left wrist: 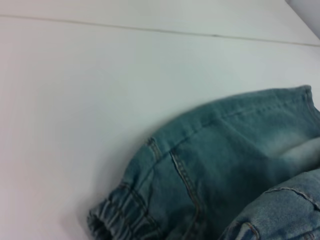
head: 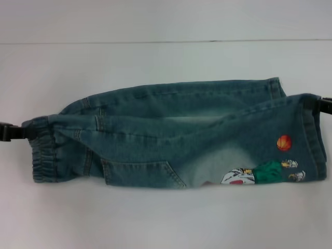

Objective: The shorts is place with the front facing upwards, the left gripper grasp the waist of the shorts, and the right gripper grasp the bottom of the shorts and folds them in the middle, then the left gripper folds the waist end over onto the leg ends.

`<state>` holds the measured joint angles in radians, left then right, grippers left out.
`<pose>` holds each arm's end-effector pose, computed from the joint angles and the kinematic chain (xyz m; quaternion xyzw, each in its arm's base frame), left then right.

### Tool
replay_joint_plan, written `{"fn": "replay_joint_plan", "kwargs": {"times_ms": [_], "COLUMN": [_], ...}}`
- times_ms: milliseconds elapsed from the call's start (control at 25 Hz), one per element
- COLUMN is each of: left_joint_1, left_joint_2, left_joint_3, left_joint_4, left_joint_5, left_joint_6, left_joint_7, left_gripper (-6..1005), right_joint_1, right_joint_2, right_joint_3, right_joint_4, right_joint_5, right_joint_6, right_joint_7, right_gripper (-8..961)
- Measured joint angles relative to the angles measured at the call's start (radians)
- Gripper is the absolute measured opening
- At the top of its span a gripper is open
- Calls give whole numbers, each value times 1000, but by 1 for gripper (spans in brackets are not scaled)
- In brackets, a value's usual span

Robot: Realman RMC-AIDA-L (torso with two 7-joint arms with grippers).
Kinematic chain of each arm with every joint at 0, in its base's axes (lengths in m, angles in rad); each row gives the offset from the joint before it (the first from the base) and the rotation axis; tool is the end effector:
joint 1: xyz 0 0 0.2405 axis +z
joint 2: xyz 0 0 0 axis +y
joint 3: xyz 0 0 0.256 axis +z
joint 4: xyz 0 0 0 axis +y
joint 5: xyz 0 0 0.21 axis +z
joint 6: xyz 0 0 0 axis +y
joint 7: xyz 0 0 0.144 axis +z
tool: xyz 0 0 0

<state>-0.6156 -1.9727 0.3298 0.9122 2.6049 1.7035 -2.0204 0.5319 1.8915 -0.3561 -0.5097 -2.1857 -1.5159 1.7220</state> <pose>-0.3144 0.3370 0.1011 -0.8483 -0.4943 -0.0755 0.1741 0.3337 0.3378 0.0784 -0.8355 0.4476 0.2471 0.2011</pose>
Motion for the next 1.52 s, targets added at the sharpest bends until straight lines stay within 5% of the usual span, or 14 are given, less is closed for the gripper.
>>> {"fn": "replay_joint_plan", "kwargs": {"times_ms": [840, 1200, 1520], "left_joint_1": [10, 11, 2], "left_joint_2": [-7, -26, -34], "left_joint_3": [-2, 0, 22], "left_joint_4": [-8, -24, -62], "left_joint_5": [-63, -65, -65], "left_joint_6": [-118, -173, -247], "left_joint_7": [-2, -1, 4], "left_gripper": [67, 69, 70], "right_joint_1": [70, 111, 126], "right_joint_2": [49, 61, 102], "right_joint_3": [-8, -90, -96], "right_joint_4": [7, 51, 58], "right_joint_5": [167, 163, 168], "right_joint_6": [162, 329, 435], "right_joint_7": [-44, -28, -44], "right_gripper": [45, 45, 44]}}
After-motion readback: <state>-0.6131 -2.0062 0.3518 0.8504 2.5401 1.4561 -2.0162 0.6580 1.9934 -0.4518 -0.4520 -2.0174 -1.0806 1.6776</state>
